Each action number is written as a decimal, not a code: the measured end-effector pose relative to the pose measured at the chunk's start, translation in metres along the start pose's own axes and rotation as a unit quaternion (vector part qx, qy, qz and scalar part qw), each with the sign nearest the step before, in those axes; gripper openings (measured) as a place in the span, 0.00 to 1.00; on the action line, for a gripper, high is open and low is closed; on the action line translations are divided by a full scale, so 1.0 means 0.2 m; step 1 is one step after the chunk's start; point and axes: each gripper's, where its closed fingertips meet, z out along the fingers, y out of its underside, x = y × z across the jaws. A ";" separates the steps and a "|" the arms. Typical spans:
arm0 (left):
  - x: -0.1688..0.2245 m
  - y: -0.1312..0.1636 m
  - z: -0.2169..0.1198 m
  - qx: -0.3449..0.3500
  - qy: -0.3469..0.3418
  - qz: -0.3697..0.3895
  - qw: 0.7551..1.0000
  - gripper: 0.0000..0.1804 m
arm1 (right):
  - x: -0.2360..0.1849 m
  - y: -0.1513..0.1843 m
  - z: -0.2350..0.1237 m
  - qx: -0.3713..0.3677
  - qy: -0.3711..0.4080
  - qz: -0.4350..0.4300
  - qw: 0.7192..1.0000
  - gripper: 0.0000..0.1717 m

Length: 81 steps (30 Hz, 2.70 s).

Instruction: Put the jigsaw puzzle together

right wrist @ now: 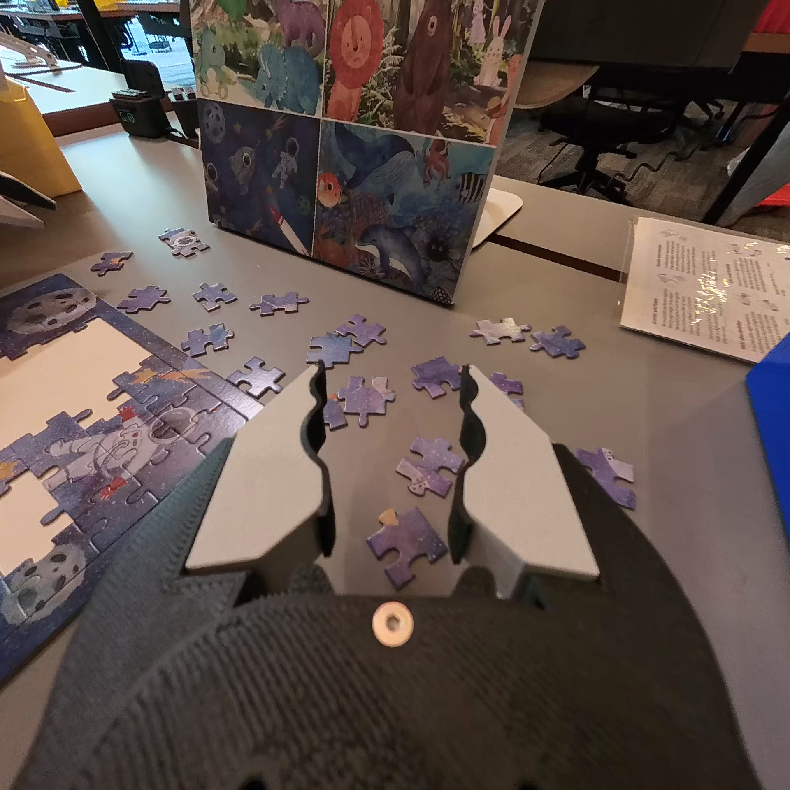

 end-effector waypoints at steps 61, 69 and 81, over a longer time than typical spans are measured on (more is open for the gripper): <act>-0.24 -0.17 -0.23 0.123 -0.083 -0.048 0.988 0.02 | -1.21 0.00 1.00 -0.224 -0.153 -0.172 0.947 0.19; -0.22 -0.16 -0.22 0.115 -0.083 -0.037 0.989 0.02 | -1.37 0.01 1.00 -0.218 -0.208 -0.142 0.943 0.23; -0.21 -0.17 -0.22 0.117 -0.073 -0.043 0.989 0.03 | -1.18 -0.06 1.04 -0.205 -0.141 -0.100 0.963 0.18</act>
